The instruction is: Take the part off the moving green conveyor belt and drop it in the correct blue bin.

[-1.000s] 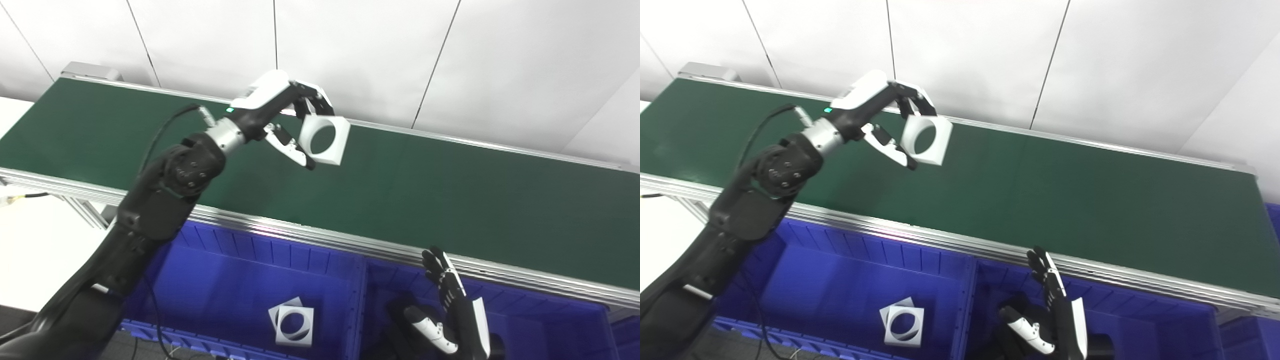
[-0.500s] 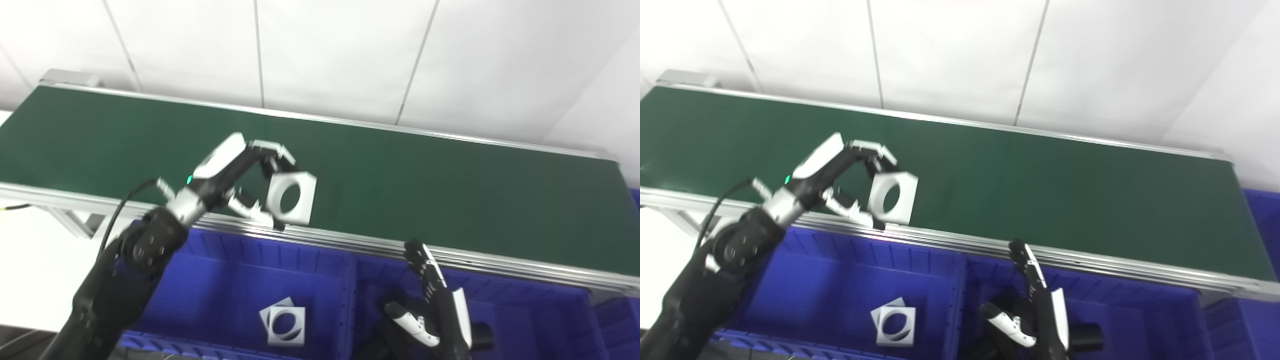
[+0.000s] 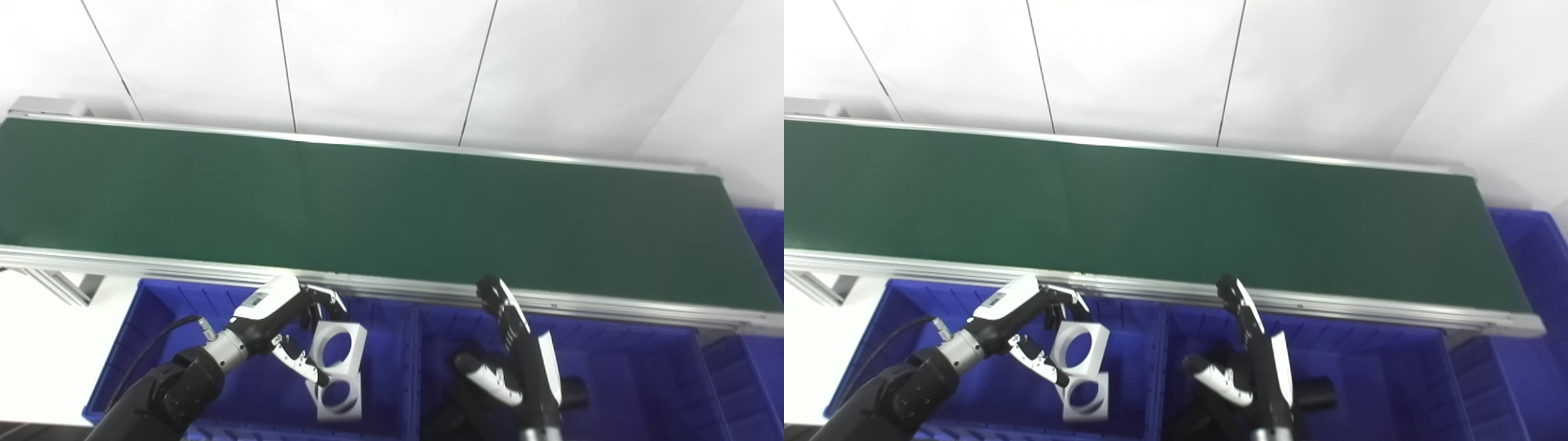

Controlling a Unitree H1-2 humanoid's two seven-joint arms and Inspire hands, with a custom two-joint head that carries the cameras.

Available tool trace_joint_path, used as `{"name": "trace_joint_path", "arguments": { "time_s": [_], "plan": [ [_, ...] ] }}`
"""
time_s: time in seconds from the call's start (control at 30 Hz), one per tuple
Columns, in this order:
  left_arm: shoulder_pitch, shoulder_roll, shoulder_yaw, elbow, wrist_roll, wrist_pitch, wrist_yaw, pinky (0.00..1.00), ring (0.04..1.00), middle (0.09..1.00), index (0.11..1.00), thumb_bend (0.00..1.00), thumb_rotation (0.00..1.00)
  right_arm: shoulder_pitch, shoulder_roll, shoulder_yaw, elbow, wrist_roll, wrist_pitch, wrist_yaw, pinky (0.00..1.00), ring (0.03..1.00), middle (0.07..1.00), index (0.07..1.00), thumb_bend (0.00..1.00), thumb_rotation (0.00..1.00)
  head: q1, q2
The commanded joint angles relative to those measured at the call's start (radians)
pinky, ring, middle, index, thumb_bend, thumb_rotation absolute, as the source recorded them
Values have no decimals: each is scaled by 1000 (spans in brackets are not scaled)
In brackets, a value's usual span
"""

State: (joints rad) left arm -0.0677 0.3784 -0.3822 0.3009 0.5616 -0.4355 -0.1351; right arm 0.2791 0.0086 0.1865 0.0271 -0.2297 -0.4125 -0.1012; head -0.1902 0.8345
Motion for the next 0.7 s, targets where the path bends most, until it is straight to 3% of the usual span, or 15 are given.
{"name": "trace_joint_path", "arguments": {
  "time_s": [0.0,0.23,0.27,0.3,0.33,0.37,0.4,0.5,0.67],
  "plan": [
    [-24,2,1,-29,13,3,0,406,389,479,541,494,0,-4,10,-5,-43,4,-2,3,867,871,883,913,914,665,1,7],
    [-9,-7,-47,-83,129,144,-67,436,394,475,562,492,0,-1,8,-5,-63,12,14,15,884,869,887,916,897,657,15,20],
    [-8,-7,-52,-90,140,163,-77,485,507,475,539,505,0,0,9,-6,-65,14,15,16,887,869,888,916,897,656,15,20],
    [-5,-6,-56,-99,150,180,-85,537,583,578,519,506,31,0,9,-6,-67,17,15,18,889,870,888,915,895,653,16,21],
    [-1,-2,-63,-114,164,203,-100,699,729,739,711,630,233,2,9,-6,-69,17,15,20,887,881,887,917,894,652,18,22],
    [4,0,-66,-129,166,233,-123,720,745,756,729,643,261,3,9,-6,-70,16,16,21,887,883,887,917,894,652,18,22],
    [10,0,-65,-142,161,257,-142,799,814,829,808,721,395,3,9,-7,-71,14,19,21,884,885,887,918,898,658,18,22],
    [36,-4,-47,-174,127,273,-143,895,908,921,923,855,608,7,11,-6,-74,25,17,24,888,884,887,916,901,647,20,24],
    [133,-62,61,-270,-81,284,-110,860,924,947,957,918,696,12,11,-8,-77,11,18,21,866,871,883,911,904,658,24,14]
  ]
}}
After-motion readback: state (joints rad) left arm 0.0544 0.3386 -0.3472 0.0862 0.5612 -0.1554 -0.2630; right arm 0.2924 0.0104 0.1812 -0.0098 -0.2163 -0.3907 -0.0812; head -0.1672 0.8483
